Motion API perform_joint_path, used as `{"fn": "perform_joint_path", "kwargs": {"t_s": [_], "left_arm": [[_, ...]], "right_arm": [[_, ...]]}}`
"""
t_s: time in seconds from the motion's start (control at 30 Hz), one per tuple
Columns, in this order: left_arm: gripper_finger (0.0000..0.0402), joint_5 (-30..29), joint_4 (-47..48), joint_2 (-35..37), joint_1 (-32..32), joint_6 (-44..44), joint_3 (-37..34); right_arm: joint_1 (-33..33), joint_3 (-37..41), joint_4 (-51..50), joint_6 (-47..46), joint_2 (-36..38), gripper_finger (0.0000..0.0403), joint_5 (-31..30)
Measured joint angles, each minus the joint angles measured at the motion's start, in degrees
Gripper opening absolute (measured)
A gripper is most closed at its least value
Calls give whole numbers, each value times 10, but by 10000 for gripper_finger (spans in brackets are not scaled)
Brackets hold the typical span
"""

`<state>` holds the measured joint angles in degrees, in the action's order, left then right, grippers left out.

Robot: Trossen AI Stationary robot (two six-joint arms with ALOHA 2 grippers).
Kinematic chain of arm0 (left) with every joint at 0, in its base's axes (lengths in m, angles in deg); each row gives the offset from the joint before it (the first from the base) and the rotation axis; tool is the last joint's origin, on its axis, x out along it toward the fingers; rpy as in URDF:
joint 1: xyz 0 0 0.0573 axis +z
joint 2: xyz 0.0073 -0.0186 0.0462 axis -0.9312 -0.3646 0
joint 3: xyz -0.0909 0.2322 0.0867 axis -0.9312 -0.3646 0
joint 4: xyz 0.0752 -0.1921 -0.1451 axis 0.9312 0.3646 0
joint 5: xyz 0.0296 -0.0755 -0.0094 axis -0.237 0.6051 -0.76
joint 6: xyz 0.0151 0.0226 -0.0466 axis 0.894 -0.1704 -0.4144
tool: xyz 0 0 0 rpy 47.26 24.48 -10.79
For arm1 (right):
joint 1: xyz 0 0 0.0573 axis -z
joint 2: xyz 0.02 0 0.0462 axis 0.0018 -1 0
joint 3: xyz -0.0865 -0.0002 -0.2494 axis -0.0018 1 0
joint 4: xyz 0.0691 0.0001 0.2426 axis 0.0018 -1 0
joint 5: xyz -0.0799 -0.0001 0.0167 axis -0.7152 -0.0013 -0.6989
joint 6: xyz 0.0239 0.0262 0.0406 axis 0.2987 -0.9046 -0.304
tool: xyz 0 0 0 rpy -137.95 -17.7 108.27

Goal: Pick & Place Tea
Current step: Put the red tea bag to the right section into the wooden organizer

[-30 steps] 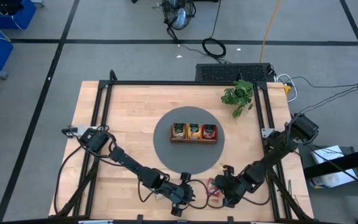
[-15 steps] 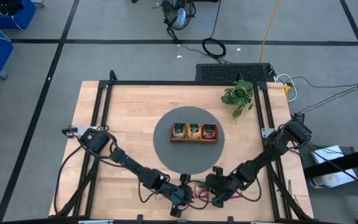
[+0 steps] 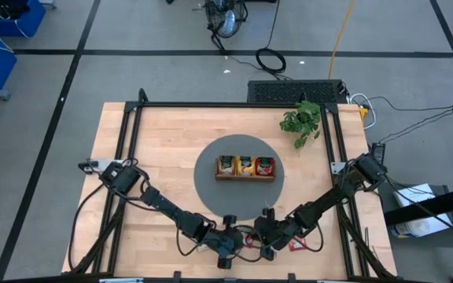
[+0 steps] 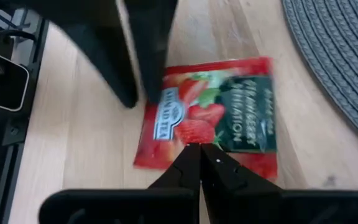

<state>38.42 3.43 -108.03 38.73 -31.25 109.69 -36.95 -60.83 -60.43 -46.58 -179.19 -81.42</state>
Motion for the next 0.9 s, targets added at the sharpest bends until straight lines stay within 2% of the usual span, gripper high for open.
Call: {"fn": "perform_joint_path", "kwargs": {"t_s": [0.13,0.37,0.63,0.77,0.9], "left_arm": [[67,-21,41,2,8,-43,1],[67,-28,54,-7,9,-59,3],[67,6,42,-24,17,-72,3],[67,10,42,-25,17,-72,1],[67,14,8,-25,19,-79,-22]], "right_arm": [[-5,1,8,18,12,0,1],[-8,2,-15,51,68,0,3],[-13,1,-117,19,132,1,4],[-11,3,-129,18,132,25,49],[10,4,-140,-15,135,65,65]]}}
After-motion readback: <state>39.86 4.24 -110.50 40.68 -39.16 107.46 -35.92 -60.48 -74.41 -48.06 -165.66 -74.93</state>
